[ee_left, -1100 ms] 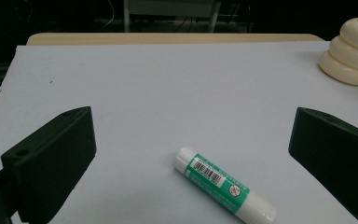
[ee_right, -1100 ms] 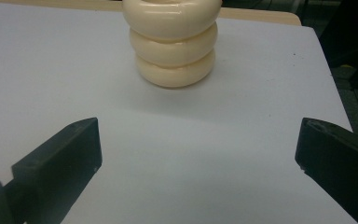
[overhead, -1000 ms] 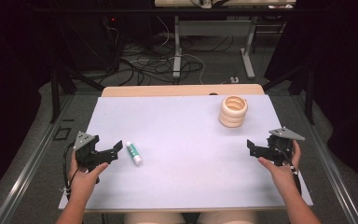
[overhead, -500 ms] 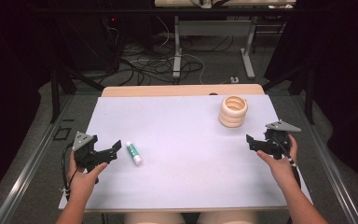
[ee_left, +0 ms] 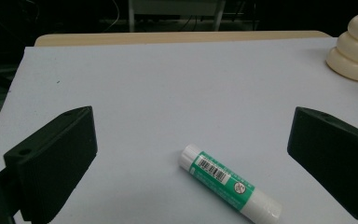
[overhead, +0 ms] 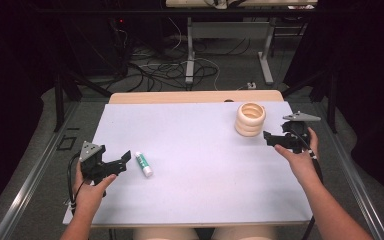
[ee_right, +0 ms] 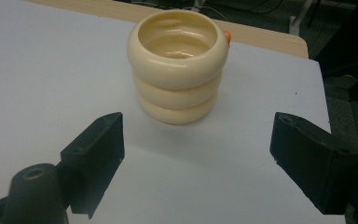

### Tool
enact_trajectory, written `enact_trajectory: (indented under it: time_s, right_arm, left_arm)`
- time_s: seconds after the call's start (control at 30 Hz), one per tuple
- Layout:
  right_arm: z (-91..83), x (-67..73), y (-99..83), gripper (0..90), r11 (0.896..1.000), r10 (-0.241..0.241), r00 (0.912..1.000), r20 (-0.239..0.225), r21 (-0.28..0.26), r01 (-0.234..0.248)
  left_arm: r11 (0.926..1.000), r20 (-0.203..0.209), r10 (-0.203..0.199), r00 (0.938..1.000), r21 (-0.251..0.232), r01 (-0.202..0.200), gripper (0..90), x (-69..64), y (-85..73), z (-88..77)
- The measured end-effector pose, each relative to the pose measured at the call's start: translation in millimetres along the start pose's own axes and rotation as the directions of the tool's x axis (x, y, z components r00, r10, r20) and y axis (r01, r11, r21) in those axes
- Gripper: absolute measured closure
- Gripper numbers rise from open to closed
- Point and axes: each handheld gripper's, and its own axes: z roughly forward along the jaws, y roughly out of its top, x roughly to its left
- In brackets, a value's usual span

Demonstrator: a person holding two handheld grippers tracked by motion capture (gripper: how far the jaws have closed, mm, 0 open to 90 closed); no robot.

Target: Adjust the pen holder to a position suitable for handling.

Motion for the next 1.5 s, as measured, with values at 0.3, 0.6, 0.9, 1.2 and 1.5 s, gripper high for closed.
enact_trajectory:
  time_s: [0.3, 0.6, 0.9, 1.2, 1.5]
  right_arm:
    - [7.0, 0.5, 25.7, 18.2, 0.999, -0.031, 0.9995, 0.007, 0.02, 0.031]
    - [18.3, -0.2, 48.3, 18.7, 0.998, -0.041, 0.9989, 0.024, 0.052, 0.04]
    - [28.2, -4.5, 64.4, 21.4, 0.996, -0.038, 0.9987, 0.035, 0.084, 0.035]
    - [46.2, -11.2, 77.7, 23.5, 0.989, 0.006, 0.9977, 0.067, 0.147, -0.016]
    - [63.6, -12.0, 83.8, 26.4, 0.988, 0.005, 0.9959, 0.09, 0.152, -0.019]
  left_arm:
    - [1.0, 0.003, 0.001, 1.0, 0.007, -0.001, 1.4, 0.2, -0.7, 0.8]
    - [1.0, 0.005, -0.003, 1.0, 0.006, 0.003, 1.4, 0.3, -0.5, 0.8]
    - [1.0, 0.006, -0.004, 1.0, 0.006, 0.004, 1.4, -0.2, -0.6, 1.4]
    - [1.0, 0.011, -0.008, 0.9999, 0.006, 0.008, 1.4, -0.6, -0.6, 2.0]
    - [0.9998, 0.008, -0.018, 0.9998, -0.007, 0.018, 1.5, 1.1, 0.0, 0.2]
